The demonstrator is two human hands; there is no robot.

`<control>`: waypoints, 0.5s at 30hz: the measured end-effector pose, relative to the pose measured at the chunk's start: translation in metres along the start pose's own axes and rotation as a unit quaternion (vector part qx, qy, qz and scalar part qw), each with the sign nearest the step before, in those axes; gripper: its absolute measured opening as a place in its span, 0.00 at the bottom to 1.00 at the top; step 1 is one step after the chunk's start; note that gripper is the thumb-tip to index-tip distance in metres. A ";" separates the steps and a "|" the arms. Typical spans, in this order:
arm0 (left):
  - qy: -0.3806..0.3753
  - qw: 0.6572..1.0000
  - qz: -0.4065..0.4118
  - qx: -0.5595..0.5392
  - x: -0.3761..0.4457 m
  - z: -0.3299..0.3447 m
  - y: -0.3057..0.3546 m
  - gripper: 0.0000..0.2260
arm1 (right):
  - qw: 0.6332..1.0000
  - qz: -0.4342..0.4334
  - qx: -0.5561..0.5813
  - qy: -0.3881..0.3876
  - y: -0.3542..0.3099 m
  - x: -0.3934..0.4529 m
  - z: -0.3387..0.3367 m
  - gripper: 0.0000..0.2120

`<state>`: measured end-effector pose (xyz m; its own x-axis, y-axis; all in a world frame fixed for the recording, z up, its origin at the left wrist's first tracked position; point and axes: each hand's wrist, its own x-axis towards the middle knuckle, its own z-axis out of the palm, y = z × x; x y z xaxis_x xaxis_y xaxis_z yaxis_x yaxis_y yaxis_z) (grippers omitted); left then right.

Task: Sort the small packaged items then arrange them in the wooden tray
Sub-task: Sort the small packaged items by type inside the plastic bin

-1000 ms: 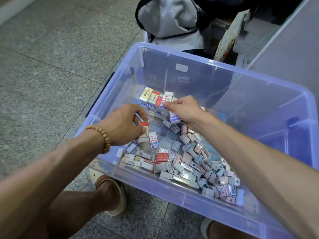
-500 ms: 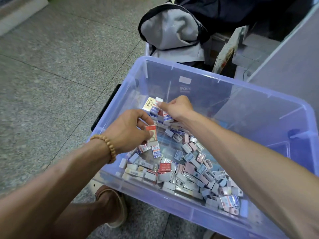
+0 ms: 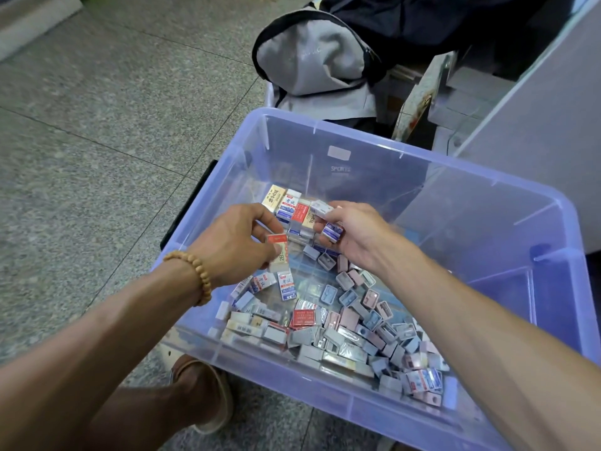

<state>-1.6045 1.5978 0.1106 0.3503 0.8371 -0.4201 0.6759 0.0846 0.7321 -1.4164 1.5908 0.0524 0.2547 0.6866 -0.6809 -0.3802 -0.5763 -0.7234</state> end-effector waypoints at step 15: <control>-0.003 1.000 0.015 0.006 -0.002 -0.003 0.007 0.07 | 0.873 -0.158 -0.439 0.138 0.004 0.016 0.008 0.08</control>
<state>-1.6023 1.5985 0.1181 0.3743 0.8362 -0.4008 0.6722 0.0531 0.7384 -1.4209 1.6034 0.0397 0.4750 0.8096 -0.3448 0.5460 -0.5785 -0.6060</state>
